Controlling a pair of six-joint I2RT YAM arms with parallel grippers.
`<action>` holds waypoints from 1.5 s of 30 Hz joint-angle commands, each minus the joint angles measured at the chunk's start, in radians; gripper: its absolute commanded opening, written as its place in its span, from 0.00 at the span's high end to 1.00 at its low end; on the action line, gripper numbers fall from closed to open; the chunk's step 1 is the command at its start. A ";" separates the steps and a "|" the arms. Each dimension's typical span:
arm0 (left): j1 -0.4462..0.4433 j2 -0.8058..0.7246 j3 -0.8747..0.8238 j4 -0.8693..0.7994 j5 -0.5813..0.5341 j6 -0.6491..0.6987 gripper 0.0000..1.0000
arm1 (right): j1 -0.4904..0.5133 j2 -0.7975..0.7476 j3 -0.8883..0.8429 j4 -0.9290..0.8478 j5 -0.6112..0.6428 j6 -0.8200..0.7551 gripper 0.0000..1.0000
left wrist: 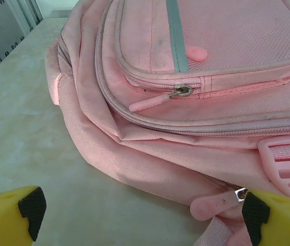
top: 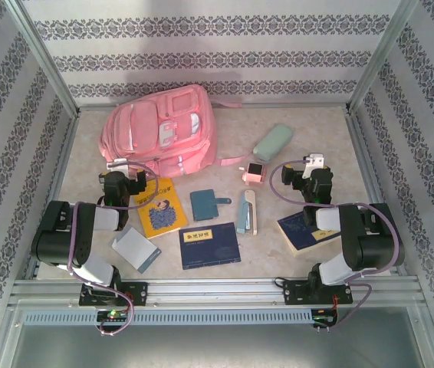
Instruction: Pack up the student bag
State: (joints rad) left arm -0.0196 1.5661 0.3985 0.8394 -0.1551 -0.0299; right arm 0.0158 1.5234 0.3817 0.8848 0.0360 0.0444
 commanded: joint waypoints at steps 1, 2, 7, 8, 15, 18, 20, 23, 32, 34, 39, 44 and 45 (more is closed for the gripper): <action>-0.006 -0.006 -0.007 0.038 -0.005 -0.010 0.01 | 0.002 -0.014 0.003 0.008 0.005 -0.015 0.02; -0.006 -0.006 -0.007 0.038 -0.005 -0.010 0.01 | 0.002 -0.014 0.003 0.008 0.005 -0.017 0.02; -0.006 -0.006 -0.009 0.040 -0.005 -0.010 0.01 | 0.002 -0.013 0.003 0.008 0.004 -0.016 0.02; -0.006 -0.006 -0.009 0.040 -0.006 -0.010 0.01 | 0.002 -0.014 0.003 0.008 0.005 -0.017 0.02; -0.006 -0.006 -0.008 0.039 -0.005 -0.011 0.01 | 0.002 -0.013 0.003 0.008 0.004 -0.016 0.02; -0.006 -0.006 -0.007 0.038 -0.005 -0.010 0.01 | 0.002 -0.013 0.003 0.008 0.004 -0.016 0.02; -0.006 -0.005 -0.007 0.037 -0.005 -0.010 0.01 | 0.002 -0.013 0.003 0.008 0.004 -0.015 0.02; -0.006 -0.005 -0.007 0.038 -0.006 -0.011 0.01 | 0.002 -0.013 0.004 0.007 0.005 -0.015 0.02; -0.009 -0.094 0.012 -0.071 0.020 0.011 0.01 | 0.005 -0.069 0.024 -0.050 -0.048 -0.031 0.02; -0.032 -0.201 0.080 -0.290 -0.033 0.035 0.01 | 0.035 -0.208 0.084 -0.270 -0.038 -0.066 0.02; -0.111 -0.412 0.199 -0.598 -0.120 0.067 0.01 | 0.282 -0.401 0.283 -0.519 0.101 -0.065 0.02; -0.154 -0.673 0.222 -0.748 0.075 -0.018 0.00 | 0.627 -0.519 0.482 -0.777 0.156 -0.096 0.02; -0.168 -0.710 0.238 -0.805 0.056 -0.071 0.00 | 0.698 -0.536 0.526 -0.854 0.160 -0.106 0.02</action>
State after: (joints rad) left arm -0.1646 0.9367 0.6086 0.2470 -0.1665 -0.0193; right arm 0.5964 1.0374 0.8413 0.2802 0.1421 -0.0303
